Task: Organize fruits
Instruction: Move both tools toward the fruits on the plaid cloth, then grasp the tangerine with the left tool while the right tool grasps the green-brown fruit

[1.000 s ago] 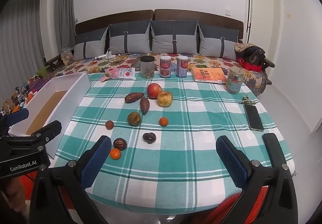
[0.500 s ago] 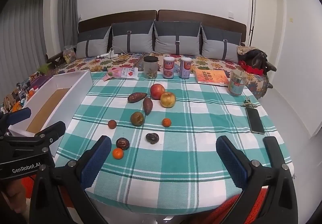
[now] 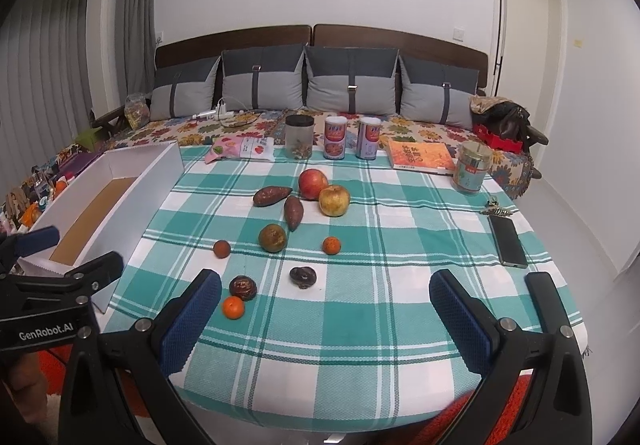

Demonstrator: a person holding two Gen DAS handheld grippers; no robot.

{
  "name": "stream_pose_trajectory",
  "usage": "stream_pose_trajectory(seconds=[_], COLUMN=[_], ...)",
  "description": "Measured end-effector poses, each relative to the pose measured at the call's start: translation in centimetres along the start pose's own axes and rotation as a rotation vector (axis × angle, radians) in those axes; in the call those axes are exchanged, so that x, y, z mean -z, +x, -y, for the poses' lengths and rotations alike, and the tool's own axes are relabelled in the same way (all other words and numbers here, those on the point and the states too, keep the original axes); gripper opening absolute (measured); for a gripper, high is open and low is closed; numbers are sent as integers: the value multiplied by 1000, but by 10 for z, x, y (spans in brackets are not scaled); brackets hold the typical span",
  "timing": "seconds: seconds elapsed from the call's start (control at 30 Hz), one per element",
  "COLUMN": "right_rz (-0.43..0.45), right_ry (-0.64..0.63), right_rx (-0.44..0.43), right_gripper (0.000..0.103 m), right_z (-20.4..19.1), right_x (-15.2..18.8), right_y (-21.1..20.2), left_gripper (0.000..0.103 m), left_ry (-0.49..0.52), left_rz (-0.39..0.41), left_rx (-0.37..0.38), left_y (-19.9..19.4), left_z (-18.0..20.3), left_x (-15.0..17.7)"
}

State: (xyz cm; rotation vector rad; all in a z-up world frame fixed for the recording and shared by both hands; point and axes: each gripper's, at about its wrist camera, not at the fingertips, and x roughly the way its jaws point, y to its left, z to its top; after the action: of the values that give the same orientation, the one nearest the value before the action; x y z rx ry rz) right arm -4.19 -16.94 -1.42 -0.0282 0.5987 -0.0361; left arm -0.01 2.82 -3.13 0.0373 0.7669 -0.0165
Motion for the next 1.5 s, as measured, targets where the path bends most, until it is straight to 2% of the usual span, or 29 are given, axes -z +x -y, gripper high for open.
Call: stream_pose_trajectory(seconds=[0.2,0.53,0.8,1.33,1.5], right_rz=[32,-13,-46,-92,-100], right_ry=[29,44,78,52,56], right_rx=[12,22,46,79,74], right_gripper=[103,103,103,103,103], right_z=[8,20,31,22,23], right_x=[14,32,42,47,48], right_y=[6,36,53,68,73], left_gripper=[102,102,102,102,102], left_ry=[-80,-25,17,14,22], left_rz=[-49,-101,-69,-107,-131], left_rx=[19,30,54,24,29], left_y=[20,54,57,81,102], left_z=[-19,2,21,15,14], left_x=[15,35,35,44,51])
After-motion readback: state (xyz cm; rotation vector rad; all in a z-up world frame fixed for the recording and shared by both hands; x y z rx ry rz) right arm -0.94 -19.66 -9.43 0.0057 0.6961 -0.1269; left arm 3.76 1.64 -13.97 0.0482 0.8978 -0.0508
